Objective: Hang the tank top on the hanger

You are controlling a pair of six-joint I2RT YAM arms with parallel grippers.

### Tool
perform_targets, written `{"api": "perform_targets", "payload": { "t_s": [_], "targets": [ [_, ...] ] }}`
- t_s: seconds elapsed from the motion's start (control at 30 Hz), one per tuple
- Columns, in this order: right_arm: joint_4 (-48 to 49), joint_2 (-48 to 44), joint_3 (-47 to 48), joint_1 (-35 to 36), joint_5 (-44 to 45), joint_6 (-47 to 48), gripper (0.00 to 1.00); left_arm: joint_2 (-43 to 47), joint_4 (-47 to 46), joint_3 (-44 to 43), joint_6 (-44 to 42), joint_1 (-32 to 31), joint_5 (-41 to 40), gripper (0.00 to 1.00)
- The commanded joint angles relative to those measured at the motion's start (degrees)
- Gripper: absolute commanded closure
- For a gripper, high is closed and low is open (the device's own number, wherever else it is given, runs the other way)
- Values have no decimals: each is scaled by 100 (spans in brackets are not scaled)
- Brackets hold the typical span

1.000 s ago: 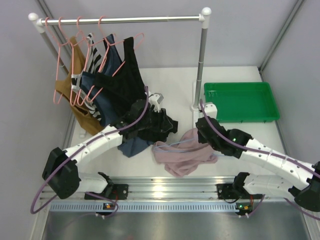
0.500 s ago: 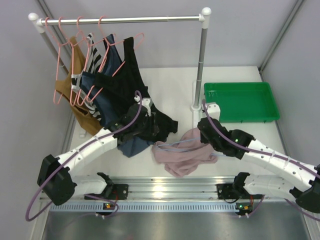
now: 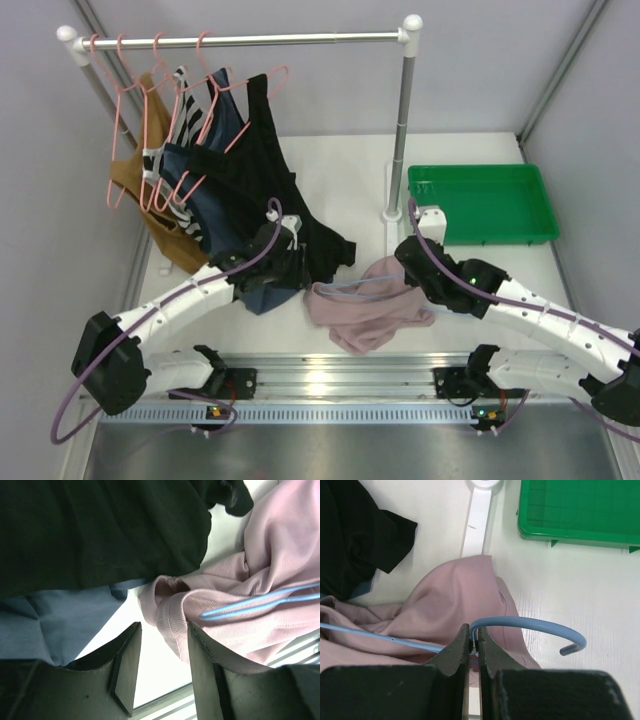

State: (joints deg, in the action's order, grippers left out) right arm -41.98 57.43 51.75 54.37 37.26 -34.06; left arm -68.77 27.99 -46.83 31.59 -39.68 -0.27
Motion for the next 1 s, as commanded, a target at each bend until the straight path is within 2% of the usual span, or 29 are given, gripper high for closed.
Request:
{"api": "perform_targets", "payload": {
  "t_s": [0.0,0.33,0.73,0.8,0.87,0.93,0.97],
  "targets": [
    [-91,-74,257,74,309,-118,100,40,-214,95,93,-13,194,53],
    [-135,-13,275,74,282,-118,100,-356,-557,60,128,-233,265,54],
    [-56,93,248,74,186,-100,100,-716,-531,7,57,-356,-175,58],
    [-48,119,257,65,159,-100,100,-716,-575,-10,57,-382,-175,68],
    [-21,119,266,65,133,-100,100,-708,-575,-72,40,-409,-131,88],
    [-21,128,292,74,115,-74,100,-708,-523,-168,-13,-426,-105,99],
    [-30,146,301,65,124,-65,100,-690,-453,-212,-30,-453,-113,100]
  ]
}}
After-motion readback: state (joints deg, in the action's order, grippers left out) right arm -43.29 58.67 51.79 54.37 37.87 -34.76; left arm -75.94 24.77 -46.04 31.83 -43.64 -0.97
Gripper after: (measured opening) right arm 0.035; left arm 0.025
